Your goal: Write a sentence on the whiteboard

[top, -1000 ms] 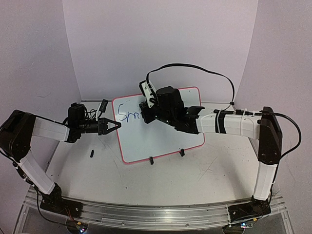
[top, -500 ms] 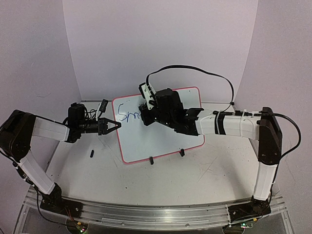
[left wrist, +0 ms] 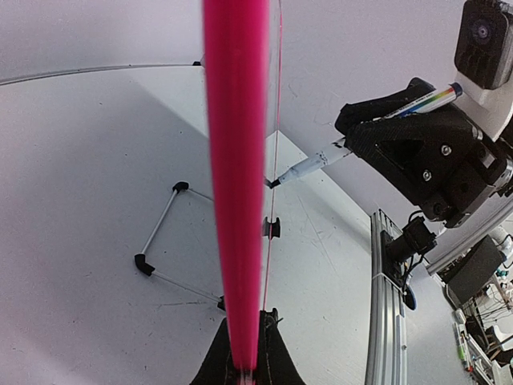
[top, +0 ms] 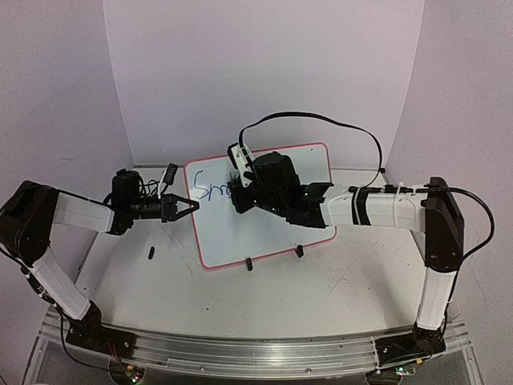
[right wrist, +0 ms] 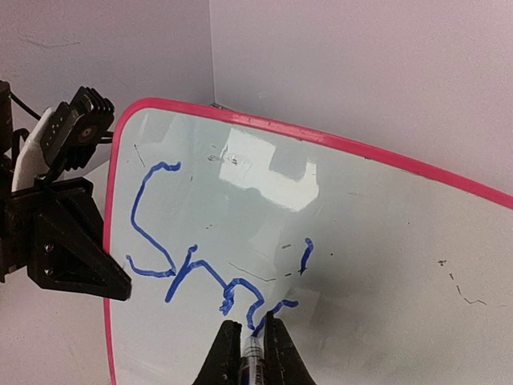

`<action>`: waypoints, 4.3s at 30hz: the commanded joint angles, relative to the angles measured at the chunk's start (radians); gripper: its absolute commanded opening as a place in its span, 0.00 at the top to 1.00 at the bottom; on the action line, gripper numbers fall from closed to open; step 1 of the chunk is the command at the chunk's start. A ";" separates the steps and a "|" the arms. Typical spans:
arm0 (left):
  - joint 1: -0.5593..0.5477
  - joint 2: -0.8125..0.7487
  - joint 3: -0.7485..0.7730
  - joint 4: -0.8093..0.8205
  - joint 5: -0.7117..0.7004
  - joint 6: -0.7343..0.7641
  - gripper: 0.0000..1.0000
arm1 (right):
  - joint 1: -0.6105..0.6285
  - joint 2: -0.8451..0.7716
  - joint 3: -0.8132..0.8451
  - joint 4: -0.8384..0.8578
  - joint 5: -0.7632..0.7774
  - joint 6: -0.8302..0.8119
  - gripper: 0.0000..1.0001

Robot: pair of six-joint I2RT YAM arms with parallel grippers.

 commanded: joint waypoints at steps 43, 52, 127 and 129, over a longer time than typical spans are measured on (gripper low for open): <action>0.001 0.032 -0.004 -0.028 -0.138 0.044 1.00 | -0.080 -0.057 0.119 -0.067 -0.107 -0.216 1.00; 0.000 0.027 -0.005 -0.032 -0.133 0.042 1.00 | -0.077 -0.010 0.205 -0.088 -0.080 -0.214 1.00; 0.001 0.034 0.009 -0.046 -0.125 0.046 1.00 | -0.044 -0.040 0.063 -0.121 -0.023 -0.137 1.00; 0.000 0.036 0.009 -0.045 -0.125 0.047 1.00 | -0.044 -0.042 0.058 -0.118 -0.023 -0.135 1.00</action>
